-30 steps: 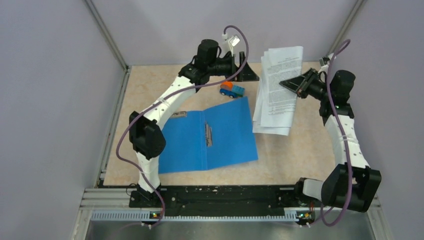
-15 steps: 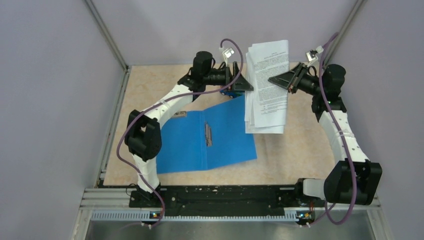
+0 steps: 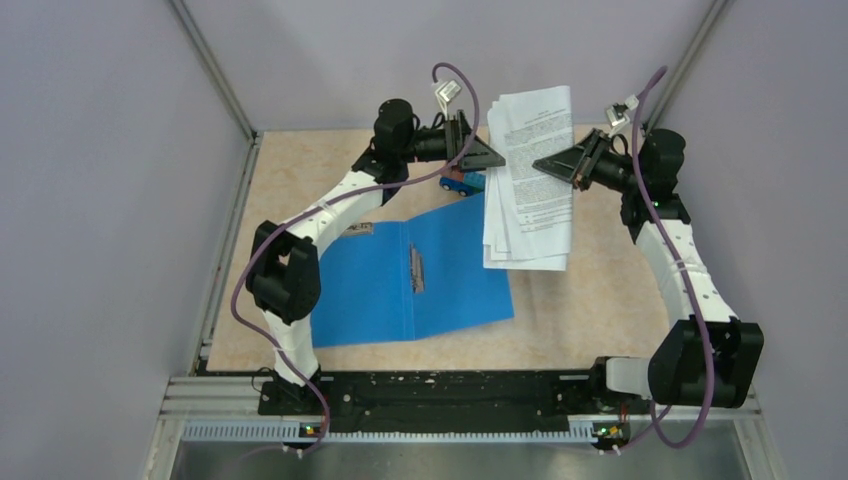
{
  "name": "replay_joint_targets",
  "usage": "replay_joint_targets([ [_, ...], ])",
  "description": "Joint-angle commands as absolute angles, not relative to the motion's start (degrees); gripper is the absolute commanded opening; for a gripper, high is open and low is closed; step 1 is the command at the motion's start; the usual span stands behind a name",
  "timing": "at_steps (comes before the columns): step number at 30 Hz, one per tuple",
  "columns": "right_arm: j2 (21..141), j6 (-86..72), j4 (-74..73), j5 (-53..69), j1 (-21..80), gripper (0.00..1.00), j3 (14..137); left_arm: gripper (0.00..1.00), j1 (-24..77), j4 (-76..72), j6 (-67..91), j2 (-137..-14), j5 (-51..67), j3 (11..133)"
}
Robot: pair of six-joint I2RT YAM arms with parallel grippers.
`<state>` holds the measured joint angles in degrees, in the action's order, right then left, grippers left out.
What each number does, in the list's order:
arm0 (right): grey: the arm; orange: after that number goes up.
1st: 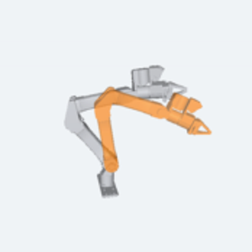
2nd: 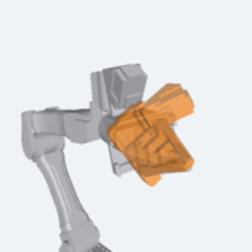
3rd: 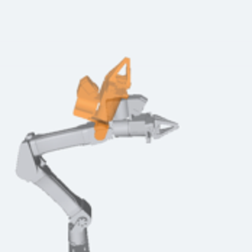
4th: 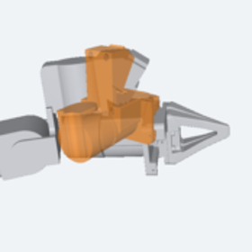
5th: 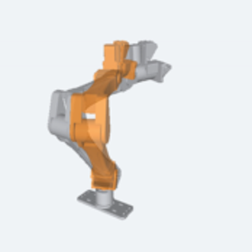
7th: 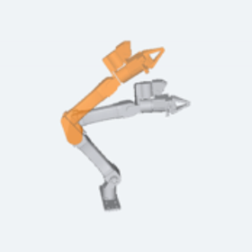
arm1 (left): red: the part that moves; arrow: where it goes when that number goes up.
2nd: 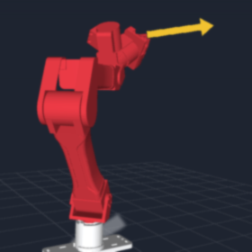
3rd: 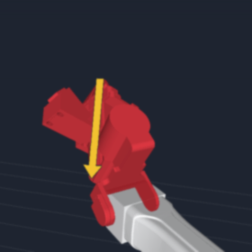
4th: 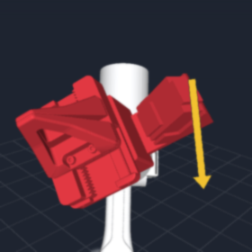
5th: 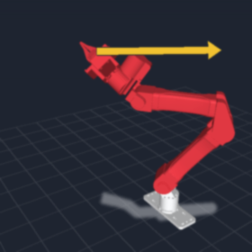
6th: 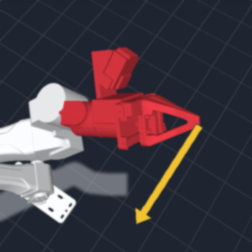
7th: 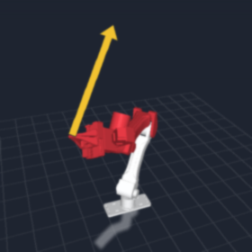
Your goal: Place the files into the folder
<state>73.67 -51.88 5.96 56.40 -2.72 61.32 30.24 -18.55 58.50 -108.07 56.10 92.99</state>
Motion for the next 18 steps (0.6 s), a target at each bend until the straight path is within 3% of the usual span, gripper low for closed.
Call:
replay_joint_targets([
  [1,72.8,-49.4,6.0,56.3,-1.9,0.15,63.3,0.53,30.4,-29.3,64.0,-105.3,56.8,91.6],
  [3,72.9,-50.2,7.3,56.8,-2.0,0.15,62.6,0.49,30.4,-34.4,68.1,-105.6,57.1,90.8],
  [10,72.3,-51.5,10.1,58.0,-1.1,0.15,62.5,0.52,30.5,-44.4,77.8,-106.9,56.5,89.0],
  [18,71.5,-52.5,12.5,58.4,-0.3,0.15,62.9,0.51,30.8,-18.3,60.3,-103.3,50.6,90.7],
])
